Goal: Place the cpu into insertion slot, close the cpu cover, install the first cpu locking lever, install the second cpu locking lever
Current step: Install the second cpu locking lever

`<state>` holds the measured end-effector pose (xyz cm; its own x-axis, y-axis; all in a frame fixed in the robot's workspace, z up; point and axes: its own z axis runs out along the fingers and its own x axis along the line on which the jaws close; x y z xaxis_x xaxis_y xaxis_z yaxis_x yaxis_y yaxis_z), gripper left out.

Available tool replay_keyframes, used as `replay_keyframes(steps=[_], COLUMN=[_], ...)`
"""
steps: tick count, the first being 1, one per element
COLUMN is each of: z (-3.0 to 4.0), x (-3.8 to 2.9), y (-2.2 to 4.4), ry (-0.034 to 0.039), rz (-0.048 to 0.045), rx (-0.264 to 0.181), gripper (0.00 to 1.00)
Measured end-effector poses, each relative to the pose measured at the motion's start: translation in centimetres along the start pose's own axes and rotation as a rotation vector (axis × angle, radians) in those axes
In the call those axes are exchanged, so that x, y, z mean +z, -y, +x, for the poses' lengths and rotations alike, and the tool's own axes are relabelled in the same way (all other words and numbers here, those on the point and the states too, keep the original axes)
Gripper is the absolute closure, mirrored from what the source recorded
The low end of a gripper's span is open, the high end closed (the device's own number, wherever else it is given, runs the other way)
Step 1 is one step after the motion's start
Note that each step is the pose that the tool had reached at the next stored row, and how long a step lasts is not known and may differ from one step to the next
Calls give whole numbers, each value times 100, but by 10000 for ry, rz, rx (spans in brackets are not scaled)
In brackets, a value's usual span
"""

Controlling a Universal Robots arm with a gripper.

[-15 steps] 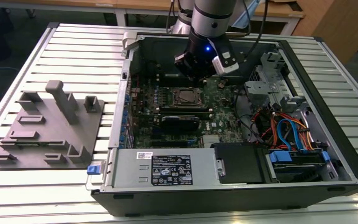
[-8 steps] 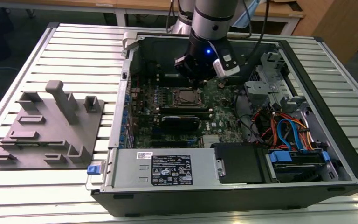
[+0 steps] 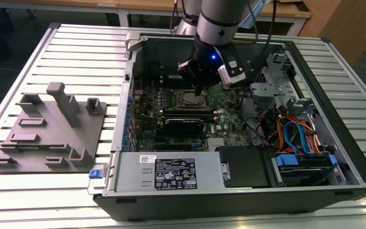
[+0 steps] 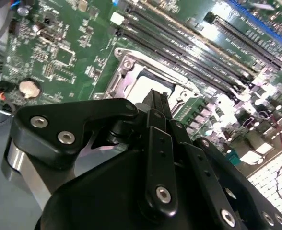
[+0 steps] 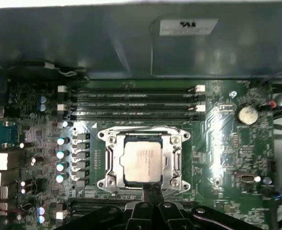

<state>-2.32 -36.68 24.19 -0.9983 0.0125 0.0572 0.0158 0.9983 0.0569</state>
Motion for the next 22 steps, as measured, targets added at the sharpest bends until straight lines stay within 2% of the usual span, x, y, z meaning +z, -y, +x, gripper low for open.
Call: replay_keyframes(steps=[5,10,14,22], z=[23,157,186,289], x=[33,79,93,136], y=[95,118,169,234], ry=[-14,-15,-16,-19], rz=[2,1,2,1], rx=[4,2,2,2], gripper=[89,89,89,89])
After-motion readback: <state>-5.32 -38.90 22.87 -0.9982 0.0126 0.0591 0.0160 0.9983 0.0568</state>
